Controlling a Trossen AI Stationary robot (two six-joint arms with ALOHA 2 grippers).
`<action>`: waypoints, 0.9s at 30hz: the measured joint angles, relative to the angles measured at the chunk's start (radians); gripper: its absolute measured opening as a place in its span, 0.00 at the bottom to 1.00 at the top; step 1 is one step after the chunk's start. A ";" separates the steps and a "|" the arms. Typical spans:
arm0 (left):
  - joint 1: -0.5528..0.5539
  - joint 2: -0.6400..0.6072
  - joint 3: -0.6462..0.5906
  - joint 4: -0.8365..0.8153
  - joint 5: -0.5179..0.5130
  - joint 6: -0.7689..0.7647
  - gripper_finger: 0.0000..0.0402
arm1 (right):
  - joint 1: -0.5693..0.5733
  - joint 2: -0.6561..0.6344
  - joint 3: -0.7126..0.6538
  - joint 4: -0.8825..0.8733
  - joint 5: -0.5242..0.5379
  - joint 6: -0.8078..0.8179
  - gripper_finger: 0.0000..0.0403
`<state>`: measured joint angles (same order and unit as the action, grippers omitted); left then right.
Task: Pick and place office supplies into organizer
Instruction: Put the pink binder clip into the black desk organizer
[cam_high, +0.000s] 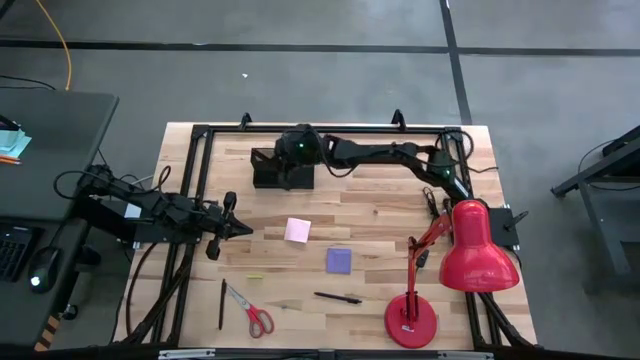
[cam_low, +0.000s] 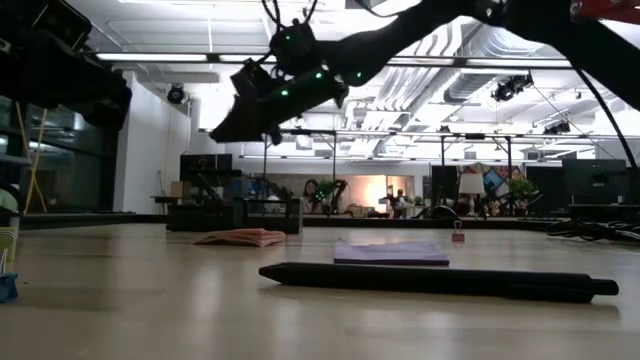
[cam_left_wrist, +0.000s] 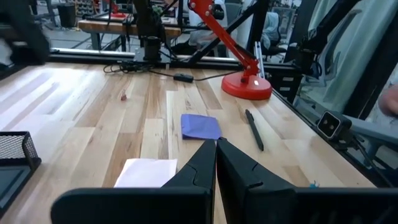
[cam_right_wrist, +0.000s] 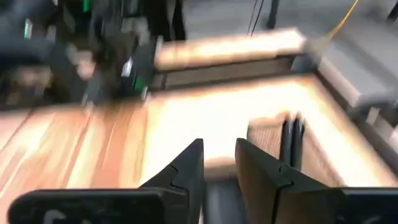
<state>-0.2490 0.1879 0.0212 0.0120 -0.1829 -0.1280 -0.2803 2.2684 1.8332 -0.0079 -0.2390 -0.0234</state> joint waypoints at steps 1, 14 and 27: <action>0.000 0.000 0.000 0.000 0.000 0.000 0.00 | 0.000 -0.011 0.000 -0.046 -0.007 0.000 0.22; 0.000 0.000 0.000 0.002 -0.011 0.000 0.00 | 0.048 -0.105 0.000 -0.630 0.003 -0.055 0.22; 0.000 0.000 0.000 0.002 -0.010 -0.002 0.00 | 0.110 -0.103 -0.002 -0.583 0.010 -0.091 0.22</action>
<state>-0.2490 0.1875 0.0212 0.0139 -0.1932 -0.1297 -0.1704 2.1654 1.8311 -0.5913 -0.2286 -0.1139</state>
